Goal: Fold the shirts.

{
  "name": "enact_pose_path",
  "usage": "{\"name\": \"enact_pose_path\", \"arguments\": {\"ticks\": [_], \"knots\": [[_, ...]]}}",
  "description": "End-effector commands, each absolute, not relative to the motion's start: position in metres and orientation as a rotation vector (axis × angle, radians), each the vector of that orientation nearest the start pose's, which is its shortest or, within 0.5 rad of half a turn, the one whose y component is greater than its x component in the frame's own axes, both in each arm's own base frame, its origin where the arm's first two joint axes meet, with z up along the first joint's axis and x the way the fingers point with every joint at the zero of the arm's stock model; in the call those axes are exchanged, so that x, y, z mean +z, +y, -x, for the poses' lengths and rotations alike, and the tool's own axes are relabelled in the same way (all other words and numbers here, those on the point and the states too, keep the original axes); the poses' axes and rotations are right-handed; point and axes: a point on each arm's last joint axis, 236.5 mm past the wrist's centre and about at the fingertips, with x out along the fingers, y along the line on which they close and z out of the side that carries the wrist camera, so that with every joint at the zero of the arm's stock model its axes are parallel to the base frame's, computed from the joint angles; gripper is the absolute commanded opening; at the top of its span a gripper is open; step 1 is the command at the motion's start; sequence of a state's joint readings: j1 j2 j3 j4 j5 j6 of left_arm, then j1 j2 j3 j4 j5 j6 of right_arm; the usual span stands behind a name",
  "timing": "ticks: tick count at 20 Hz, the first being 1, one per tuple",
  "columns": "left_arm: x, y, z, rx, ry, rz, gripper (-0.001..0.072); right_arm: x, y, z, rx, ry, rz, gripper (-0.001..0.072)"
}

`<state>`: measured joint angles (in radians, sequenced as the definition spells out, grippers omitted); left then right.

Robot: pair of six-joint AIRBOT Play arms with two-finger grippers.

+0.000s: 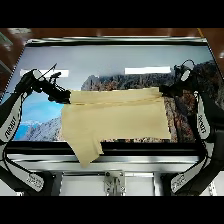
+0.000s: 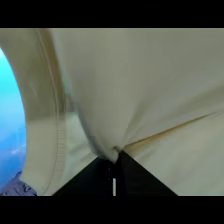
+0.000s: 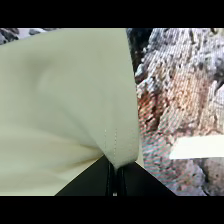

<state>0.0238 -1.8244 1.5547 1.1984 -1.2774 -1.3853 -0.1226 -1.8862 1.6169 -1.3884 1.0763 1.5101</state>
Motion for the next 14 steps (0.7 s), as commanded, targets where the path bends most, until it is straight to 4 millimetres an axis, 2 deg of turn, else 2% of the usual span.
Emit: {"name": "enact_pose_path", "arguments": {"ticks": [1, 7, 14], "knots": [[-0.086, -0.082, -0.444, -0.336, 1.538, 0.258, 0.0036, -0.105, -0.021, -0.492, 0.026, 1.405, -0.221, 0.006], [-0.088, -0.077, -0.443, -0.303, 1.549, 0.291, 0.0036, -0.111, -0.02, -0.484, 0.028, 1.443, -0.221, 0.006], [-0.103, -0.075, -0.442, -0.273, 1.583, 0.325, 0.0036, -0.109, -0.023, -0.496, 0.02, 1.392, -0.216, 0.0061]]}}
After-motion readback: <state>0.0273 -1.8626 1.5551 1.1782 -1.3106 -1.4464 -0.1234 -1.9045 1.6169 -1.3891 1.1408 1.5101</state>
